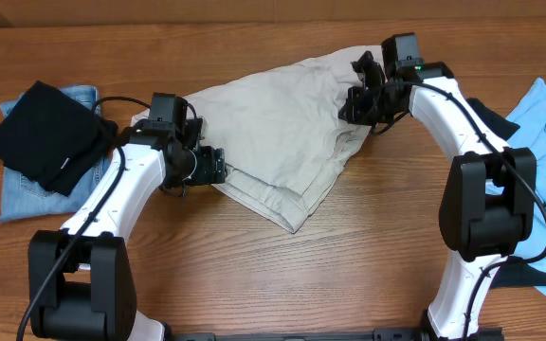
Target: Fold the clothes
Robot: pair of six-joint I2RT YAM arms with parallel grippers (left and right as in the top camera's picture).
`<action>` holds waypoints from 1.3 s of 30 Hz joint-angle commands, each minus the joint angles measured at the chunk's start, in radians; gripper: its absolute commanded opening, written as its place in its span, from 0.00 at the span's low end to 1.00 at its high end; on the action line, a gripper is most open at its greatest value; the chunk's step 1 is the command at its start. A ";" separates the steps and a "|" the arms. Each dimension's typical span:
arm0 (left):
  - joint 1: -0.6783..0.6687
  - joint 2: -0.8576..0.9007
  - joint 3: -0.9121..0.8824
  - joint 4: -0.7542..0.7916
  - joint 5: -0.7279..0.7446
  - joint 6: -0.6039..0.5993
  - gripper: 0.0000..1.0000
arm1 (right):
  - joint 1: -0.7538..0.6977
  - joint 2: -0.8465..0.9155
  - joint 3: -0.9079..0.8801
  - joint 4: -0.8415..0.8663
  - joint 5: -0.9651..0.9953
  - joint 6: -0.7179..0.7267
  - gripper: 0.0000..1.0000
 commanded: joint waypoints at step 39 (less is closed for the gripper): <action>-0.004 0.007 -0.006 0.119 -0.006 -0.032 0.78 | -0.199 -0.019 -0.047 0.106 0.250 0.043 1.00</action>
